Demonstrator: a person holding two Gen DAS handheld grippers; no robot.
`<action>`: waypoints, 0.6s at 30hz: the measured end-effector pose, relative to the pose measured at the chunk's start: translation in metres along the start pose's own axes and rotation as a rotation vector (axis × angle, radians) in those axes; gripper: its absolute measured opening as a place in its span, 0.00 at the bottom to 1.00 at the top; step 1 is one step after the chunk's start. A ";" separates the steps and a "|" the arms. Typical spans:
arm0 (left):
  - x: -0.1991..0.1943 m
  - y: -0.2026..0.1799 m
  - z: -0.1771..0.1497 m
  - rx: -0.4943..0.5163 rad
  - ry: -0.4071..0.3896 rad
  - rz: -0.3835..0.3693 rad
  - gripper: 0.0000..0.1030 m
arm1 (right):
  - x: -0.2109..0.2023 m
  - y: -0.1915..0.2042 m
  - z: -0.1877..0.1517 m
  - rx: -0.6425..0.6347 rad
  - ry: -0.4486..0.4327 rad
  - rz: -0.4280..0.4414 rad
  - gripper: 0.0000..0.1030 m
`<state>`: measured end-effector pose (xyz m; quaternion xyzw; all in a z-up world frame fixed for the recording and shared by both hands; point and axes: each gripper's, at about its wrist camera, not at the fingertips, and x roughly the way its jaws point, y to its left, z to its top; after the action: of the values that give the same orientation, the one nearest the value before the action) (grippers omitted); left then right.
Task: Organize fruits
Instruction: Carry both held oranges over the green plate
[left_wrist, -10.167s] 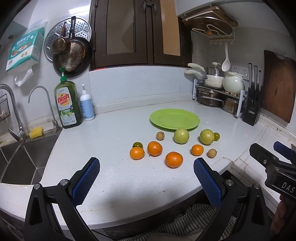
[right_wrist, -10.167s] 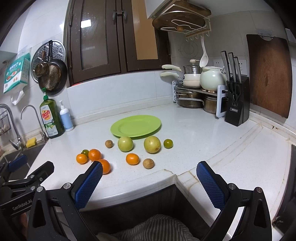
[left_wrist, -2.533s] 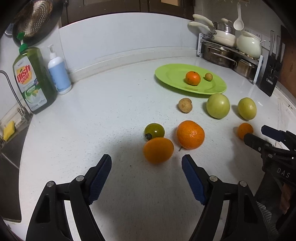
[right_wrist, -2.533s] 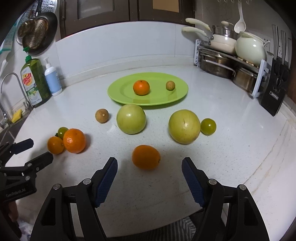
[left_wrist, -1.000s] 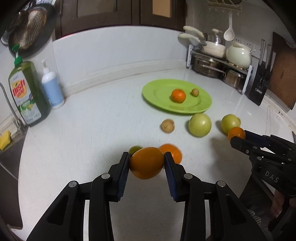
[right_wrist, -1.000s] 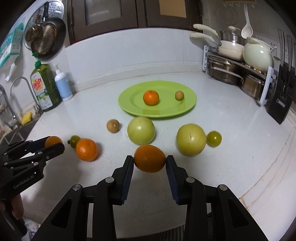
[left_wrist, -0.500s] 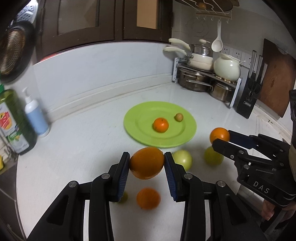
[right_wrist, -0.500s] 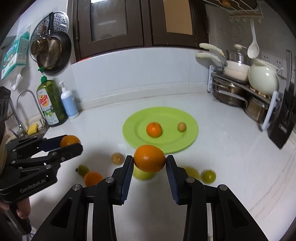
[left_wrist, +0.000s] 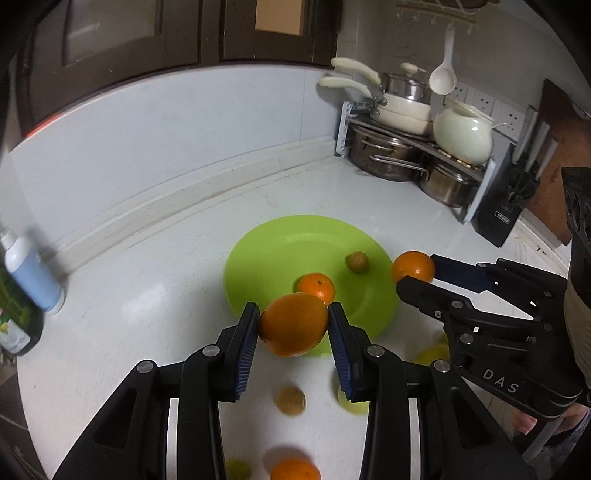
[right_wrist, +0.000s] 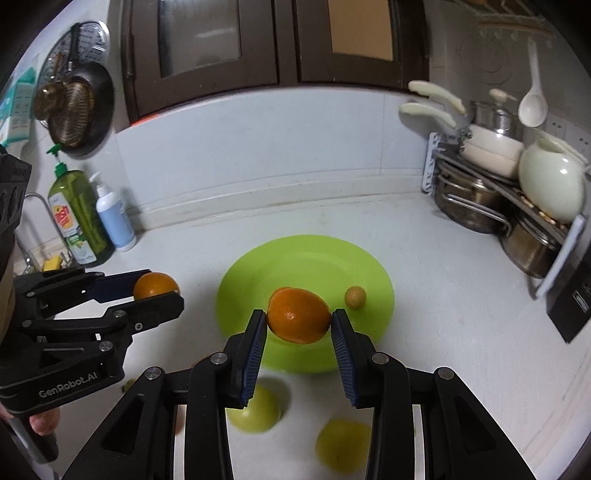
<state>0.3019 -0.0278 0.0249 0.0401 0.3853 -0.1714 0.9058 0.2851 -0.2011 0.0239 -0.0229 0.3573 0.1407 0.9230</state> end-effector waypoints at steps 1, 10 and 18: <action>0.008 0.002 0.006 -0.006 0.014 -0.008 0.36 | 0.006 -0.003 0.004 0.003 0.012 0.007 0.36; 0.061 0.012 0.034 -0.017 0.090 0.021 0.36 | 0.053 -0.019 0.033 -0.011 0.090 -0.005 0.36; 0.102 0.015 0.041 0.023 0.162 0.047 0.36 | 0.086 -0.028 0.044 -0.022 0.147 -0.001 0.36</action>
<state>0.4007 -0.0509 -0.0195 0.0733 0.4543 -0.1509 0.8749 0.3816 -0.2009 -0.0022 -0.0435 0.4226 0.1419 0.8941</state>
